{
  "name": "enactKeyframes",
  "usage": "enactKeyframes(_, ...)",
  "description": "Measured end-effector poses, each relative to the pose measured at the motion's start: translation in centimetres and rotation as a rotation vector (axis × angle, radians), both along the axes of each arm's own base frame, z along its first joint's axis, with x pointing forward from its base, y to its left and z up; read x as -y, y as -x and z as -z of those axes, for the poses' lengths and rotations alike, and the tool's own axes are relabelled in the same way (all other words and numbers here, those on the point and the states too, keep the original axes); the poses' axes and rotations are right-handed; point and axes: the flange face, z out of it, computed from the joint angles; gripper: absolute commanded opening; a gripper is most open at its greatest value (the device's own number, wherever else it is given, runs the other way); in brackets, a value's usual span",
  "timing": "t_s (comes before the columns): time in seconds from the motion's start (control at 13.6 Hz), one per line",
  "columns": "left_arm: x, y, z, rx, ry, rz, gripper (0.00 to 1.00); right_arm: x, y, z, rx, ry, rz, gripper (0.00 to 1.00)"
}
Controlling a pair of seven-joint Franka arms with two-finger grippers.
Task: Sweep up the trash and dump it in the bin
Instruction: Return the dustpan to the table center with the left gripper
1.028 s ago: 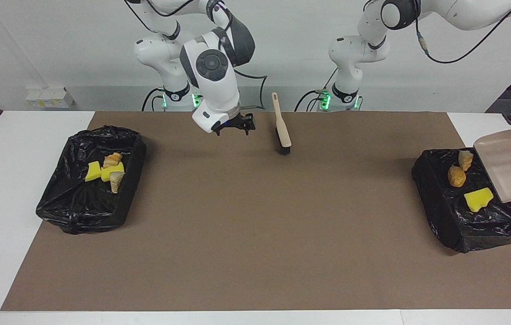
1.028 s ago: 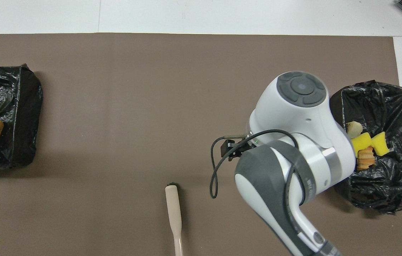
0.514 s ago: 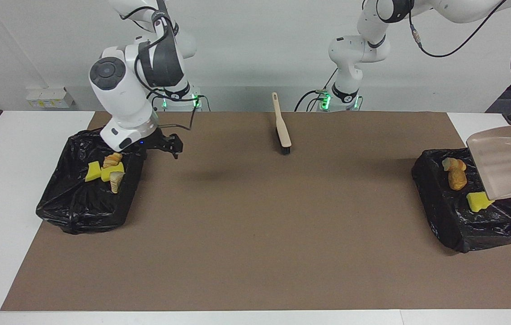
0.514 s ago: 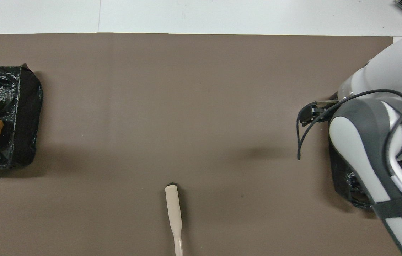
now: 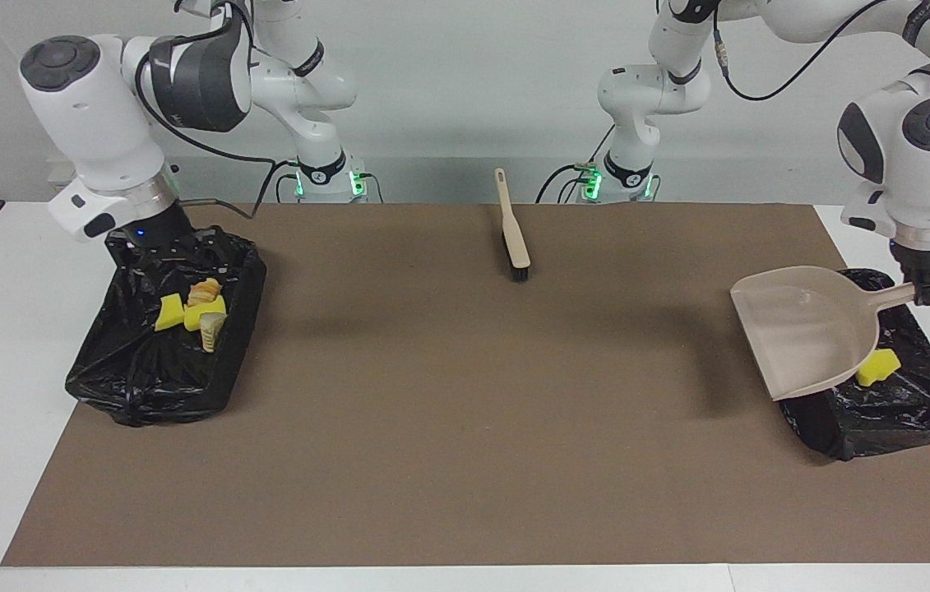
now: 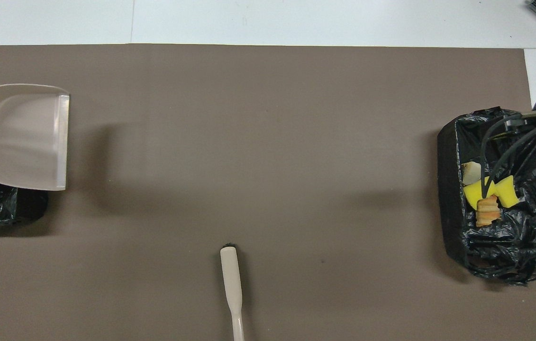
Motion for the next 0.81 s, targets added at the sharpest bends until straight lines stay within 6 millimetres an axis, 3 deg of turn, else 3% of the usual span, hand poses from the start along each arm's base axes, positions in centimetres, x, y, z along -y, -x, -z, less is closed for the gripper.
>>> enactKeyframes(0.22, 6.4, 0.5, 2.0, 0.013, 0.117, -0.110, 0.00, 1.1, 2.4, -3.7, 0.015, 0.000, 0.026, 1.00)
enactKeyframes(0.37, 11.5, 1.5, 4.0, 0.016, 0.143, -0.215, 0.00, 1.6, 4.2, -4.7, -0.018, -0.007, 0.038, 1.00)
enactKeyframes(0.59, 19.5, 3.6, 7.4, 0.075, 0.197, -0.484, 0.00, 1.2, 5.4, -4.1, -0.038, -0.014, 0.051, 1.00)
enactKeyframes(0.81, 26.9, 5.8, 10.0, 0.125, 0.255, -0.795, 0.00, -0.6, 5.5, -3.7, -0.048, -0.016, 0.051, 1.00)
